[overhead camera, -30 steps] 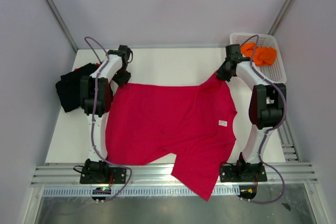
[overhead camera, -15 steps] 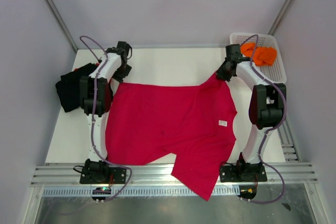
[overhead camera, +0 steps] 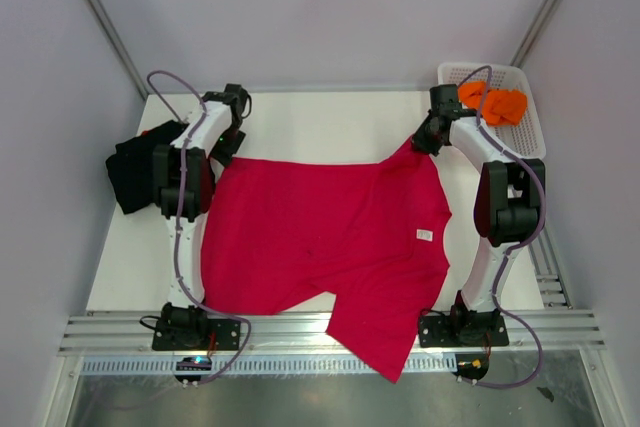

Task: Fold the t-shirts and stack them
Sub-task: Grap the side of the flattened tshirt furthest away from the robot with both arms

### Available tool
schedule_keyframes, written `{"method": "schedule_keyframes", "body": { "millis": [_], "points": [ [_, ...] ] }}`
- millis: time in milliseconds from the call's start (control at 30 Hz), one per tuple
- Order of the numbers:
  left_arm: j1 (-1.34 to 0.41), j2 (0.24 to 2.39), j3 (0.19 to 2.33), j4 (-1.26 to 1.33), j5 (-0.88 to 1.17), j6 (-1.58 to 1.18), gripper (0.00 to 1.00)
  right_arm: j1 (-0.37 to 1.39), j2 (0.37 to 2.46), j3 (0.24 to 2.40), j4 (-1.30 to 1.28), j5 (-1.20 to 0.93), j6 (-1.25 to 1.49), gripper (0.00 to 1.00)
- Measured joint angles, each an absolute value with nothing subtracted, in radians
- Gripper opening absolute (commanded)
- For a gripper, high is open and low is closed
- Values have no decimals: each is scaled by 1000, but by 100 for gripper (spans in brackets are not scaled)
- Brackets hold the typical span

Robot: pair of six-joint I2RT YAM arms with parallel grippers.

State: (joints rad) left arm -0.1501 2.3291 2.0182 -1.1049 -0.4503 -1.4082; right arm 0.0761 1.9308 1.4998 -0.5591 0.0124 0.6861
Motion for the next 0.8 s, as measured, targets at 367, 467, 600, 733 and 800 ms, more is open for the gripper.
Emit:
{"method": "schedule_keyframes", "body": {
  "millis": [367, 467, 600, 733, 800],
  "points": [
    [-150, 2376, 2036, -1128, -452, -1435, 59, 76, 1921, 1500, -564, 15, 677, 7],
    [-150, 2383, 2044, -1133, -453, -1435, 59, 76, 1909, 1500, -567, 16, 672, 6],
    [-150, 2388, 2051, -1137, -453, -1432, 56, 76, 1891, 1500, -570, 17, 662, 7],
    [-149, 2397, 2065, -1150, -455, -1430, 18, 76, 1889, 1500, -574, 17, 656, 7],
    [-148, 2397, 2066, -1159, -459, -1430, 2, 76, 1889, 1501, -576, 17, 656, 6]
  ]
}}
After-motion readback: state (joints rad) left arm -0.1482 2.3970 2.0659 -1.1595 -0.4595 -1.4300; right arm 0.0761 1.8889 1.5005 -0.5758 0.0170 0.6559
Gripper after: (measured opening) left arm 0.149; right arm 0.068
